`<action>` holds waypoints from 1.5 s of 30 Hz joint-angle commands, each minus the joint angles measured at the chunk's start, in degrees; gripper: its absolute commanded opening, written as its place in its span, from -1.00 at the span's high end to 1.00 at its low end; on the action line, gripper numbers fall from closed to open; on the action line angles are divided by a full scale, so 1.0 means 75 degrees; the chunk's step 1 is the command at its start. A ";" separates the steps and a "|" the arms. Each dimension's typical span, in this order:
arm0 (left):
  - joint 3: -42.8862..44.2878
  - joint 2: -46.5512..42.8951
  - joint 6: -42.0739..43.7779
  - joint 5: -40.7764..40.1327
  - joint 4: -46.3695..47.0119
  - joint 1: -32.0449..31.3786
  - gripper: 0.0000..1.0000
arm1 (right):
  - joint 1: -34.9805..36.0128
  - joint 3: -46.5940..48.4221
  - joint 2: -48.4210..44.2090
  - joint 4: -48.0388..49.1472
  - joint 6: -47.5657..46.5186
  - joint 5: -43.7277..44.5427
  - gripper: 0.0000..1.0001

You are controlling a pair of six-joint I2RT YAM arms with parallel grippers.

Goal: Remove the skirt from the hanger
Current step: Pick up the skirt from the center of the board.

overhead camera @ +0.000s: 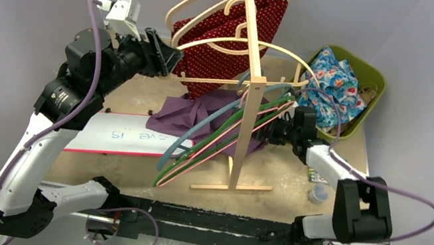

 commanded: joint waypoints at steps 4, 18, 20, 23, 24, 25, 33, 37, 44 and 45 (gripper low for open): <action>0.0215 -0.0152 -0.0139 -0.0656 -0.0231 0.0058 -0.12 | 0.0696 -0.0192 0.0735 0.1001 0.0717 0.1793 -0.98; 0.0155 -0.0276 -0.0111 -0.0803 -0.0185 0.0058 -0.14 | 0.0882 -0.0245 -0.1130 -0.0121 0.0057 0.1795 0.99; 0.0094 -0.0324 -0.0101 -0.0847 -0.0133 0.0058 -0.15 | 0.0880 -0.0170 -0.1991 -0.0634 0.0071 0.2098 1.00; 0.0008 -0.0384 -0.0129 -0.0970 -0.0072 0.0058 -0.15 | 0.0882 -0.0065 -0.3306 -0.1278 -0.0115 0.2853 1.00; -0.0022 -0.0405 -0.0135 -0.1004 -0.0064 0.0058 -0.15 | 0.0881 -0.0110 -0.3793 -0.1409 -0.0216 0.3086 1.00; -0.0051 -0.0421 -0.0130 -0.1028 -0.0049 0.0058 -0.15 | 0.0883 -0.0232 -0.4305 -0.1472 -0.0226 0.3395 1.00; -0.0132 -0.0459 -0.0101 -0.1057 0.0007 0.0058 -0.15 | 0.0881 -0.0911 -0.6808 -0.1737 0.0715 0.5429 1.00; -0.0080 -0.0514 -0.0034 -0.1127 -0.0095 0.0058 -0.15 | 0.0883 -0.0217 -0.6794 -0.2278 0.0569 0.6173 1.00; -0.0066 -0.0527 -0.0006 -0.0915 -0.0138 0.0058 -0.17 | 0.0880 0.0753 -0.5275 -0.2534 0.0043 0.6852 1.00; -0.0046 -0.0528 -0.0006 -0.0886 -0.0147 0.0058 -0.17 | 0.0883 0.0987 -0.5029 -0.2618 0.0003 0.6830 1.00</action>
